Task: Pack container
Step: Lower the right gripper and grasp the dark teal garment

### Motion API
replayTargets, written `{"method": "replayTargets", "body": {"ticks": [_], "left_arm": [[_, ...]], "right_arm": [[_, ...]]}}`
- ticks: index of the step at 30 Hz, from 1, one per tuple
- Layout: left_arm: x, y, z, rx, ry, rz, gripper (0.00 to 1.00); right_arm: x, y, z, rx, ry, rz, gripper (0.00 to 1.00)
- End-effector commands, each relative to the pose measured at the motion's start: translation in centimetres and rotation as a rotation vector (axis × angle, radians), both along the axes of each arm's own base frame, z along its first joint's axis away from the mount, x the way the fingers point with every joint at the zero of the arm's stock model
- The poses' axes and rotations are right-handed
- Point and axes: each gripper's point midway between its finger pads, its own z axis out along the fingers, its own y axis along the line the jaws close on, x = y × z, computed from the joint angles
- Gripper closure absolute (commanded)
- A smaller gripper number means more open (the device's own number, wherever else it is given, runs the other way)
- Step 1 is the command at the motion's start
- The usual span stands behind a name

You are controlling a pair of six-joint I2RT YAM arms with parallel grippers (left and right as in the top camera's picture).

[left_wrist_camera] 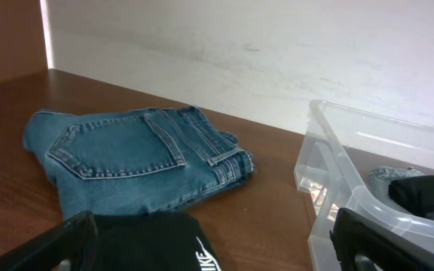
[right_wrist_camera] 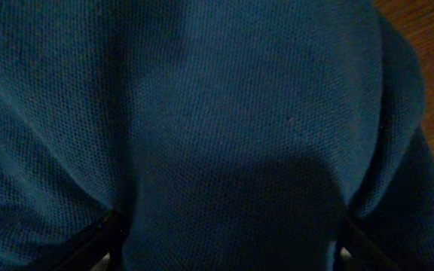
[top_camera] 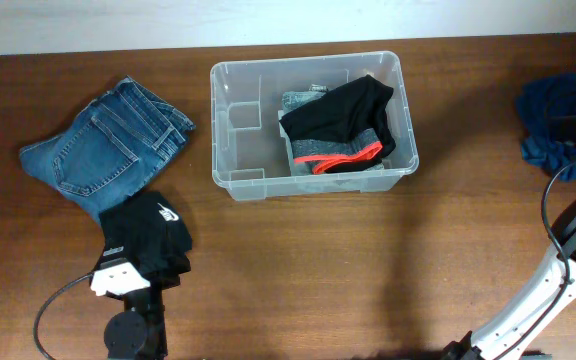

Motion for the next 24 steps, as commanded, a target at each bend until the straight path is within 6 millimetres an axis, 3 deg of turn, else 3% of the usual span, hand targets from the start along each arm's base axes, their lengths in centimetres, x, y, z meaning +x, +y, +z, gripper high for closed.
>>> {"method": "replayTargets", "body": {"ticks": [1, 8, 16, 21, 24], "left_arm": [[0.0, 0.1, -0.1, 0.012, -0.001, 0.004, 0.01], [0.0, 0.1, -0.1, 0.012, -0.002, 0.004, 0.00], [0.0, 0.1, -0.1, 0.012, -0.002, 0.004, 0.00], [0.0, 0.1, -0.1, 0.012, -0.002, 0.004, 0.00], [0.0, 0.1, -0.1, 0.012, -0.001, 0.004, 0.01]], "right_arm": [[-3.6, 4.0, -8.3, 0.162, 0.191, 0.029, 0.28], [-4.7, 5.1, -8.0, 0.202, 0.239, 0.031, 0.35], [-4.6, 7.1, -5.1, 0.243, 0.303, 0.061, 0.36], [-4.6, 9.5, -4.7, 0.276, 0.355, 0.094, 0.34], [-5.0, 11.0, -4.9, 0.303, 0.396, 0.113, 0.27]]}}
